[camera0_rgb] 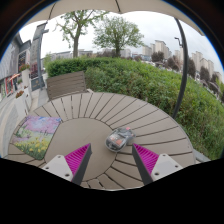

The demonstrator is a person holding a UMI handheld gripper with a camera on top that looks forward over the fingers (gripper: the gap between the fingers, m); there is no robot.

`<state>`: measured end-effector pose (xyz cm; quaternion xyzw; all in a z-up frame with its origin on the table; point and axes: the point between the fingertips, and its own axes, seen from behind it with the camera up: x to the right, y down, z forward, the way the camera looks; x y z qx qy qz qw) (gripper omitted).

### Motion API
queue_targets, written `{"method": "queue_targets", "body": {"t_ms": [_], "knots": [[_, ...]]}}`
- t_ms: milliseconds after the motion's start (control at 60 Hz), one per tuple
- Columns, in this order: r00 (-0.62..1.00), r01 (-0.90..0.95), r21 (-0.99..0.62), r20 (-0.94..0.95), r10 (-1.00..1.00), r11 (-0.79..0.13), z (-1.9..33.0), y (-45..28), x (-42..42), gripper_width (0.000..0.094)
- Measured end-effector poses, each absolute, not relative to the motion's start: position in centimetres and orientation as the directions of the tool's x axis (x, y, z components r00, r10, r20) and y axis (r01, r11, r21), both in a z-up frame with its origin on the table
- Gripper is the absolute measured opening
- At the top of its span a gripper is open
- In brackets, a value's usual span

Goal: Arrange mouse

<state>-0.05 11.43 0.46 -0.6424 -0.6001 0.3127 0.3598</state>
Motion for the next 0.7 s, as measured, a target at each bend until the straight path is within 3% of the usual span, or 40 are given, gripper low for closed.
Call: {"method": "queue_targets", "body": {"t_ms": [333,583,700], "knots": [[0.125,0.563,-0.823,-0.003,0.992,-0.073,-1.3,12.4,-6.6,0.0850],[0.109,0.573,-0.817,0.001,0.994,-0.062,-1.9,11.9,-9.7,0.0847],[0.127,0.578,-0.813,0.012,0.992,-0.064,-2.0,12.2,-10.3,0.0784]]}}
